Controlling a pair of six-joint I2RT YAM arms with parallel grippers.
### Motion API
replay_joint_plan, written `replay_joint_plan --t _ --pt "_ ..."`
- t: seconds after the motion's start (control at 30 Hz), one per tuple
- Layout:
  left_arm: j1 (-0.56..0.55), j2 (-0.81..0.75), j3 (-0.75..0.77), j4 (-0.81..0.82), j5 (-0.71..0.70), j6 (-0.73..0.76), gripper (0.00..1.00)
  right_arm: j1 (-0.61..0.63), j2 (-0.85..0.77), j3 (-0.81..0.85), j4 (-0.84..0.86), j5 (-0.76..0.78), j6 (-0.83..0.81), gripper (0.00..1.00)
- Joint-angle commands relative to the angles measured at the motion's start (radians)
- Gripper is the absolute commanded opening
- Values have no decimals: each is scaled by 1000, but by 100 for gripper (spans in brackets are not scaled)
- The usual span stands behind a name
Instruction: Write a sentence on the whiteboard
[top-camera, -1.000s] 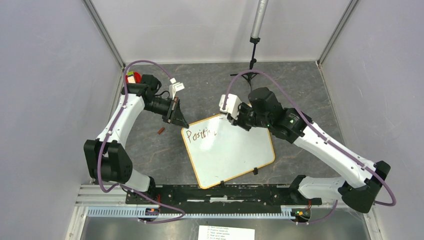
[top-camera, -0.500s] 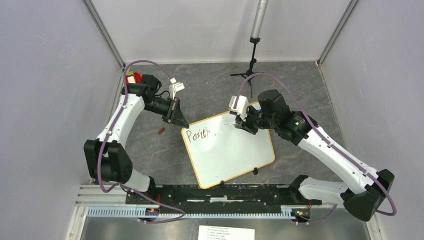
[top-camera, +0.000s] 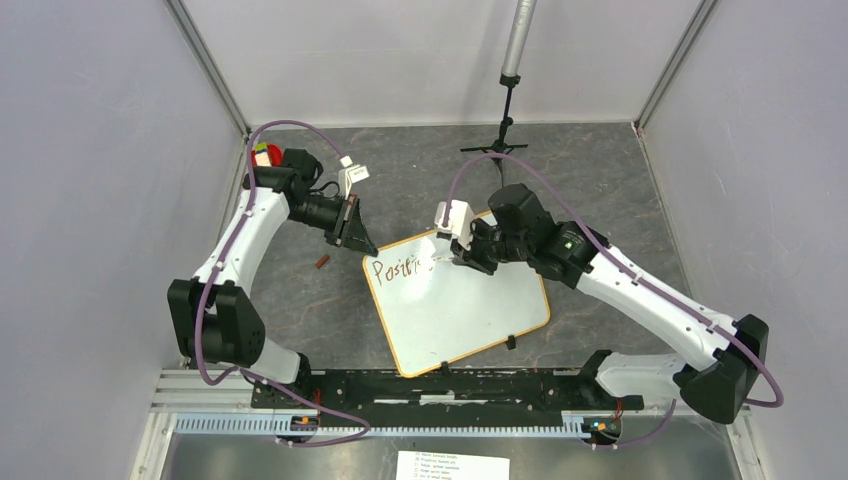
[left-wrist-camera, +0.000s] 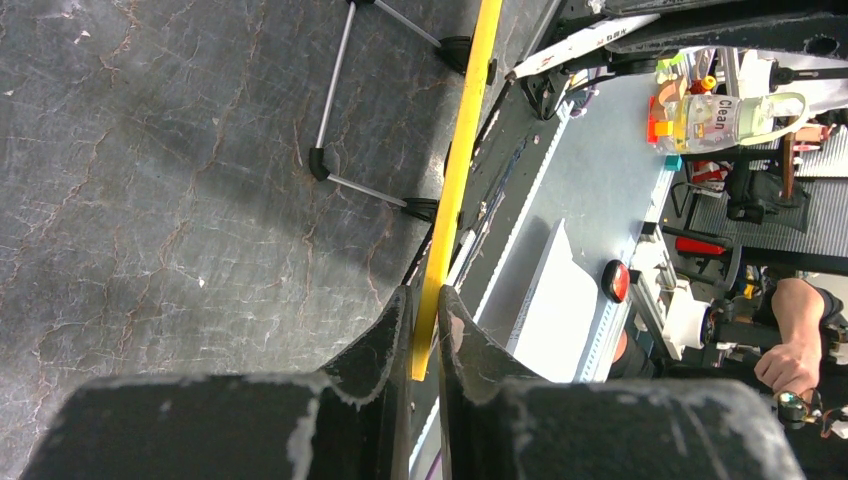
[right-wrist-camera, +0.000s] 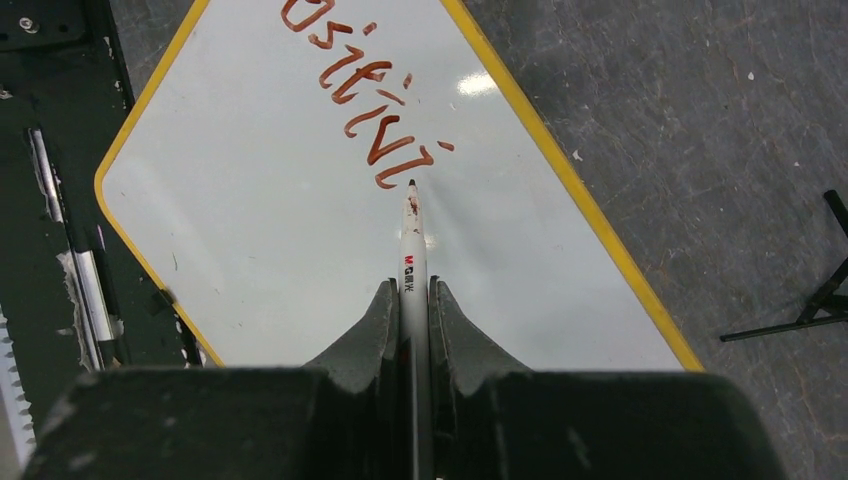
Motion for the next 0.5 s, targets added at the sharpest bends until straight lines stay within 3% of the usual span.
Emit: replay_joint_plan --t 0.0,0.47 --pt "-2 -23 -2 20 2 -30 2 20 10 60 45 41 -4 0" --pt "-2 -29 -3 19 -3 -30 2 47 32 46 40 157 -29 0"
